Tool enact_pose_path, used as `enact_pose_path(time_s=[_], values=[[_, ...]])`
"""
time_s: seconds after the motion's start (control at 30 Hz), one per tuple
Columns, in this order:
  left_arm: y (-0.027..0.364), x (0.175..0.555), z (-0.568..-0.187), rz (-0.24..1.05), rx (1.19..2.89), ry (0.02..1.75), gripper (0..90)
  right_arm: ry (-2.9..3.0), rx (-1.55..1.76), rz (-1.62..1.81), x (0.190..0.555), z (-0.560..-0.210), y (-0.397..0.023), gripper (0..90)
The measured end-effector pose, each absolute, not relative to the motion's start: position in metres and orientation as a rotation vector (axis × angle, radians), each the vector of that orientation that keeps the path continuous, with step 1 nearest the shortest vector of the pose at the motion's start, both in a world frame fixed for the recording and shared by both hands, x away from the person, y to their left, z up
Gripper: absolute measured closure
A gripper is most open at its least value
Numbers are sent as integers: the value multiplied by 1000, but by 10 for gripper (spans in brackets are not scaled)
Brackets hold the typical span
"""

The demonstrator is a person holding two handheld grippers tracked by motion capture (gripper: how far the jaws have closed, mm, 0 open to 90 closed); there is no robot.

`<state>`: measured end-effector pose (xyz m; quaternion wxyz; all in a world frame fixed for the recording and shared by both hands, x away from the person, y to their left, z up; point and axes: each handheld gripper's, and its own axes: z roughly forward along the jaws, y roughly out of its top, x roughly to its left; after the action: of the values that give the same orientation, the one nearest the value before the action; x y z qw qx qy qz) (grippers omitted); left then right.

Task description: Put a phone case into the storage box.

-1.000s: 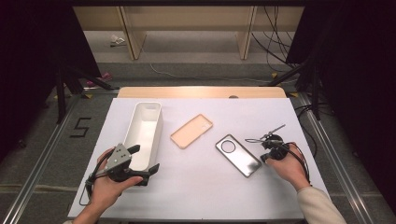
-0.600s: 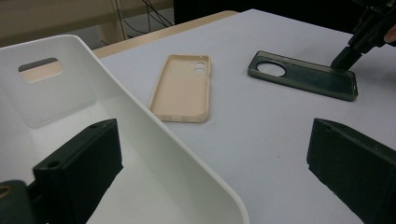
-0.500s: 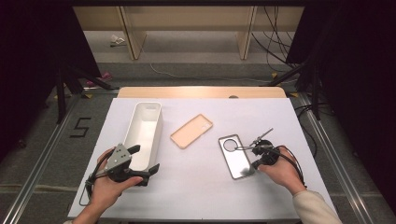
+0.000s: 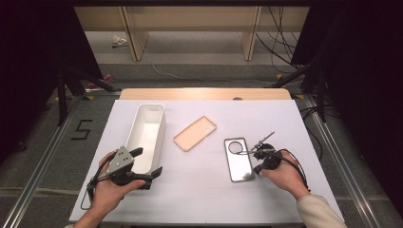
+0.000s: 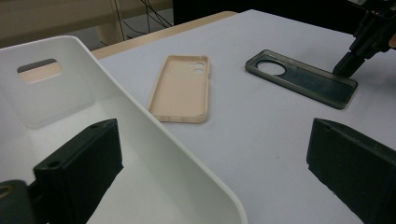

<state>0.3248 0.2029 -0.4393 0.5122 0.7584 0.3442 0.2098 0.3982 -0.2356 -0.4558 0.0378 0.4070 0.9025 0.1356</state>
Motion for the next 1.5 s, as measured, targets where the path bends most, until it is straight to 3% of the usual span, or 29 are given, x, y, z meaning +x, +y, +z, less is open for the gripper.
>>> enact_pose_path(time_s=[1.03, 1.2, 1.23, 1.37, 1.5], values=[[203, 325, -439, 505, 1824, 823, 32, 2804, 1160, 402, 395, -455, -229, 899], [203, 325, -439, 505, 1822, 822, 31, 2761, 1029, 385, 393, -448, -229, 765], [203, 325, -439, 505, 1822, 822, 31, 2738, 941, 387, 391, -444, -228, 658], [203, 324, -439, 503, 1820, 823, 31, 2721, 842, 420, 388, -439, -225, 424], [202, 324, -439, 502, 1825, 819, 30, 2753, 759, 416, 386, -436, -219, 328]])
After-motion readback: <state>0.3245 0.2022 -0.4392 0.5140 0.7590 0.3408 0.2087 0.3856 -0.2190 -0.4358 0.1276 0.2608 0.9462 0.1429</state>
